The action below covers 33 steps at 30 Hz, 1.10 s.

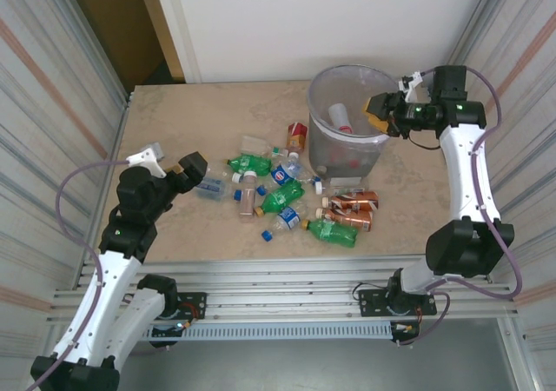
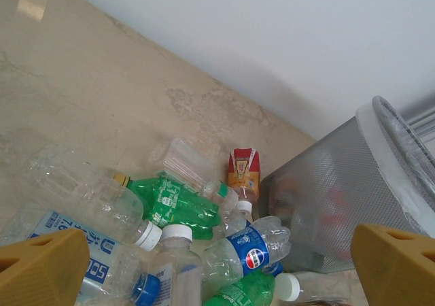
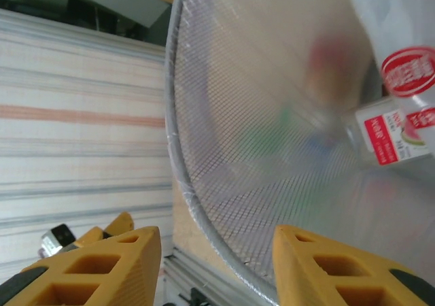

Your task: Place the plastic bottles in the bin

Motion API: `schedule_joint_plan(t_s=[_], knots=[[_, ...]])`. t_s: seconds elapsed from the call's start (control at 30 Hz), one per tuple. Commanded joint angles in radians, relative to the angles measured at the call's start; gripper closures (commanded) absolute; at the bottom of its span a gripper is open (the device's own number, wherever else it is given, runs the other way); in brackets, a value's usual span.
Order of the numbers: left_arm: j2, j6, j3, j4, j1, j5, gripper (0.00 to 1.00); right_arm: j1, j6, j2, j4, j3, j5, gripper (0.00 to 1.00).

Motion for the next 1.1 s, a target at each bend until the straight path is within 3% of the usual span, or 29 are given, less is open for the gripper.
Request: schedule_joint_plan(t_s=[0.0,0.17,0.27,0.63,0.8,1.07], knots=[[0.001,0.015,-0.003,-0.007,0.003,-0.024,0.01,0.016,-0.076,0.007,-0.069,0.098,0.113,0.55],[0.011,0.016,-0.002,-0.015,0.004,-0.029,0.01,0.119,-0.192,0.029,-0.153,0.194,0.404,0.56],[0.036,0.017,0.009,-0.051,0.004,-0.043,0.01,0.174,-0.22,0.023,-0.138,0.194,0.514,0.54],[0.257,-0.06,0.071,-0.259,0.005,-0.116,0.01,0.416,-0.334,-0.087,0.008,0.153,0.749,0.44],[0.284,-0.107,0.019,-0.222,0.006,-0.129,0.01,0.572,-0.386,-0.148,0.043,0.088,0.877,0.42],[0.274,-0.109,-0.027,-0.159,0.007,-0.129,0.01,0.828,-0.35,-0.23,-0.044,-0.106,1.086,0.38]])
